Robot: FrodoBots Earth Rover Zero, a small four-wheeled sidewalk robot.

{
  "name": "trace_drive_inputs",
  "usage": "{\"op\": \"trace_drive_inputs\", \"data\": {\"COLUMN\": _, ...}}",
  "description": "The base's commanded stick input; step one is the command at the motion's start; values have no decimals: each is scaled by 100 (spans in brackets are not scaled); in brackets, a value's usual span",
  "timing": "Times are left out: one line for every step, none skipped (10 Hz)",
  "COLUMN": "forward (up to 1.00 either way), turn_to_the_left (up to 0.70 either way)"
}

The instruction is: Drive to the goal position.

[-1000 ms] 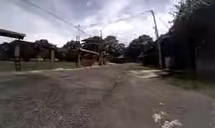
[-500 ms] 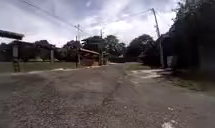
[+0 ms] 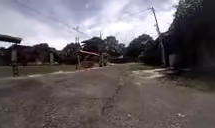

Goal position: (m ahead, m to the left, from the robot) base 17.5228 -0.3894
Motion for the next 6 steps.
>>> {"op": "trace_drive_inputs", "data": {"forward": 50, "turn_to_the_left": 40}}
{"op": "trace_drive_inputs", "data": {"forward": 50, "turn_to_the_left": 18}}
{"op": "trace_drive_inputs", "data": {"forward": 50, "turn_to_the_left": 0}}
{"op": "trace_drive_inputs", "data": {"forward": 50, "turn_to_the_left": 0}}
{"op": "trace_drive_inputs", "data": {"forward": 50, "turn_to_the_left": 0}}
{"op": "trace_drive_inputs", "data": {"forward": 50, "turn_to_the_left": 0}}
